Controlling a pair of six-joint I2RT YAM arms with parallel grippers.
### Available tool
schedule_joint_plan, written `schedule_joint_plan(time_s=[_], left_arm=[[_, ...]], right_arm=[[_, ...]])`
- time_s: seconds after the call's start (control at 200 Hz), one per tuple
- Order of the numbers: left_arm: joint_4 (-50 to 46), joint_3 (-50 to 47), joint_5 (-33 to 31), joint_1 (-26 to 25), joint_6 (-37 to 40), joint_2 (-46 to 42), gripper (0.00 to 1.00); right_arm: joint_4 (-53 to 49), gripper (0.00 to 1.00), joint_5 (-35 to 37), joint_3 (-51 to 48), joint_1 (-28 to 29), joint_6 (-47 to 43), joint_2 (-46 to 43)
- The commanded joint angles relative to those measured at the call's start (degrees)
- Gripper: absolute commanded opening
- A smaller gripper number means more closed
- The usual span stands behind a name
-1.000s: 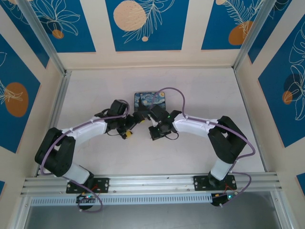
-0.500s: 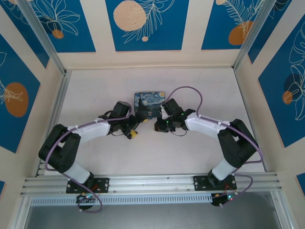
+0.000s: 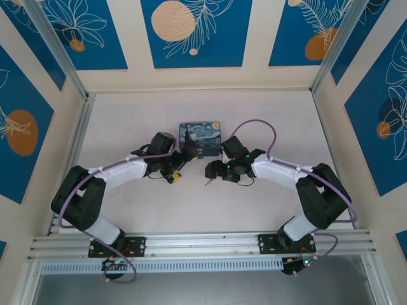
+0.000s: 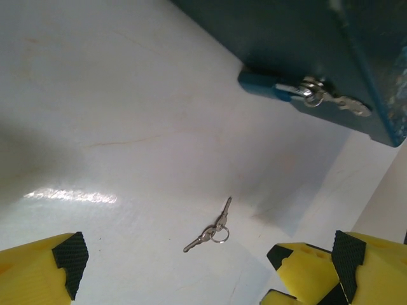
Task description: Unlock a padlock with a key
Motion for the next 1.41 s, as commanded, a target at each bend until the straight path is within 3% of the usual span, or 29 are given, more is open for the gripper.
schedule_joint_plan(time_s=[0.0,0.445,1.01,1.4], left_arm=[[-4.28,2.47,-2.65,-0.16,3.39,-1.88,1.0],[-7.53,1.45,-5.06,3.03,4.99,-5.39,1.0],[-7.14,0.4,-4.73,3.58,5.68,-6.33,1.0],[-7.25,0.47,-5.15,3.71,5.65,-6.63,1.0]], right_arm=[[-5.41,0.72,4.89,3.4,1.29,0.66,1.77],[-19.84,0.55,15.47,18.01,7.81,13.03,15.99],[-19.65,0.45,16.68,21.48,9.33,18.96,21.01],[-19.65,0.31,16.49,20.85,10.36,19.94,22.44]])
